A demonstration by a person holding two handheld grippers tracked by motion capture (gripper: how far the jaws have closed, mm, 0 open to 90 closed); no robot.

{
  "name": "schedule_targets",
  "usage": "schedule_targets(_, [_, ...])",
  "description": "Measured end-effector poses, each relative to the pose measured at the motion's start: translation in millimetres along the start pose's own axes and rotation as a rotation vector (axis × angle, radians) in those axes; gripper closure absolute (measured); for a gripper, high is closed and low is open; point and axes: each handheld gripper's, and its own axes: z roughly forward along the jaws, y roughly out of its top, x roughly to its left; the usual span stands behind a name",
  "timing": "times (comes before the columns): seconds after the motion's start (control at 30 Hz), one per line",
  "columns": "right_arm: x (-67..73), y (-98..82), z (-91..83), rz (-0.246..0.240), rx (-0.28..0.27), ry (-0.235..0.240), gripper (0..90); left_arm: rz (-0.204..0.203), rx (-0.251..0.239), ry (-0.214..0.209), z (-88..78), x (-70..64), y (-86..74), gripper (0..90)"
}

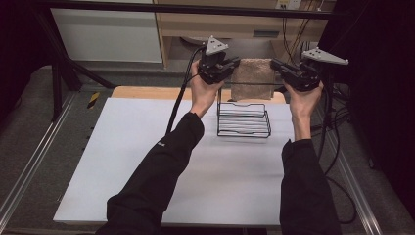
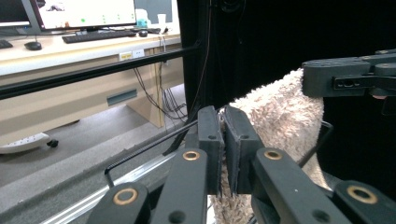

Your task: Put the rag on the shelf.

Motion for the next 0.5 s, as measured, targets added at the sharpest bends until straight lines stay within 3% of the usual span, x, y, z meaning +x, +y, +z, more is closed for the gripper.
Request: schedule_targets(0.5, [1.9,-7.9,-15.7,-0.013,0.014,0.001,85.2,0.015,0.022,-0.044,-6.8,-12.6,-4.3,84.9])
